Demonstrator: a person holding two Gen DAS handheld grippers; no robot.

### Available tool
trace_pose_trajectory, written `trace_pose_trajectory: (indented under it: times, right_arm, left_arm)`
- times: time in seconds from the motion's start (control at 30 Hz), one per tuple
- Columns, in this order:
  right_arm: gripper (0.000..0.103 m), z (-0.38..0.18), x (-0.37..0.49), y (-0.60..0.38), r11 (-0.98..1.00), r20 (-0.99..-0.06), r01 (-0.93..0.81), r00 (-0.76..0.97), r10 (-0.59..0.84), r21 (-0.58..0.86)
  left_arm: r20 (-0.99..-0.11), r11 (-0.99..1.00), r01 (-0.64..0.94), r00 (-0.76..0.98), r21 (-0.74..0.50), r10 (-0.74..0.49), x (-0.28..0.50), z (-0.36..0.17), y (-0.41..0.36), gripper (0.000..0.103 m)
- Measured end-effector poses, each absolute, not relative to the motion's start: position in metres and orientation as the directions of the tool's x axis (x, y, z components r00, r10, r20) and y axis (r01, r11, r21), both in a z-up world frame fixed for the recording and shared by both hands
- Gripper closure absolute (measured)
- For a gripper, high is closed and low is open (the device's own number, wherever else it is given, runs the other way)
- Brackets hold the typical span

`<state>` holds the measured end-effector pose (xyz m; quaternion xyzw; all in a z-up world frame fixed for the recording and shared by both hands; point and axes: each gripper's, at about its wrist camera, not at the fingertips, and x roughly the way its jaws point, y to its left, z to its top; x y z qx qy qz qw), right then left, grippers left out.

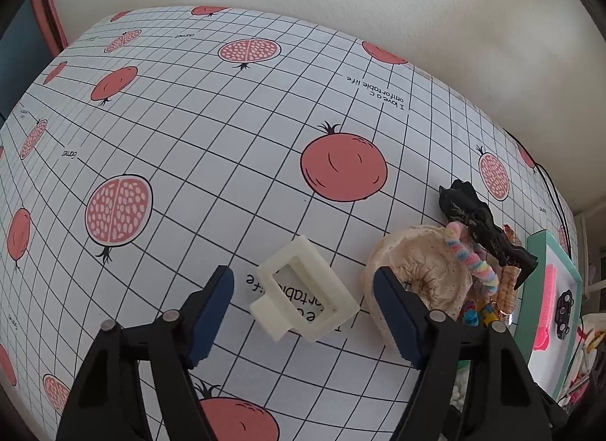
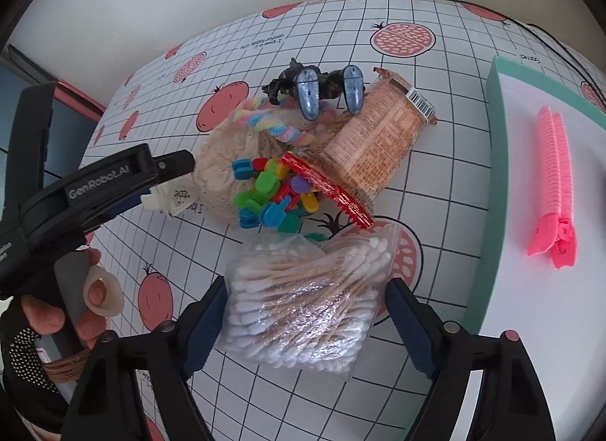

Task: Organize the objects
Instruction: 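Grasp the white plastic clip with the left tool while the right tool grasps the cotton swab bag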

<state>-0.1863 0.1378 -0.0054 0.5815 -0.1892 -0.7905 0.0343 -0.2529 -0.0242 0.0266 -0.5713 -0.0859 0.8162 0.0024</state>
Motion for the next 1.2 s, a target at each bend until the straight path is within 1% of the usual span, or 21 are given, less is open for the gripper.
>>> trace_pose_trajectory:
  times: [0.17, 0.2, 0.27, 0.43, 0.87, 1.0, 1.2]
  right_arm:
    - [0.025, -0.003, -0.185, 0.134, -0.926, -0.900, -0.148, -0.332, -0.284, 0.347]
    - [0.026, -0.003, -0.186, 0.132, -0.927, -0.899, -0.145, -0.333, -0.283, 0.346]
    - [0.027, -0.002, -0.187, 0.131, -0.929, -0.899, -0.139, -0.334, -0.283, 0.344]
    - [0.029, -0.003, -0.187, 0.131, -0.925, -0.895, -0.138, -0.335, -0.293, 0.355]
    - [0.030, 0.010, -0.182, 0.137, -0.925, -0.889, -0.128, -0.350, -0.295, 0.357]
    - [0.030, 0.021, -0.178, 0.142, -0.921, -0.875, -0.122, -0.377, -0.302, 0.371]
    - [0.030, 0.045, -0.173, 0.147, -0.918, -0.851, -0.108, -0.429, -0.304, 0.382]
  left_arm:
    - [-0.935, -0.984, 0.098, -0.339, -0.150, 0.109, -0.254, 0.023, -0.023, 0.038]
    - [-0.933, -0.979, 0.137, -0.347, -0.151, 0.095, -0.253, 0.023, -0.024, 0.040]
    - [-0.934, -0.979, 0.139, -0.343, -0.151, 0.095, -0.252, 0.022, -0.025, 0.045]
    - [-0.934, -0.977, 0.146, -0.344, -0.157, 0.098, -0.251, 0.022, -0.026, 0.046]
    - [-0.930, -0.974, 0.168, -0.358, -0.153, 0.085, -0.247, 0.030, -0.037, 0.052]
    - [-0.917, -0.971, 0.163, -0.385, -0.175, 0.100, -0.246, 0.042, -0.039, 0.053]
    - [-0.879, -0.971, 0.149, -0.467, -0.188, 0.098, -0.246, 0.077, -0.041, 0.053]
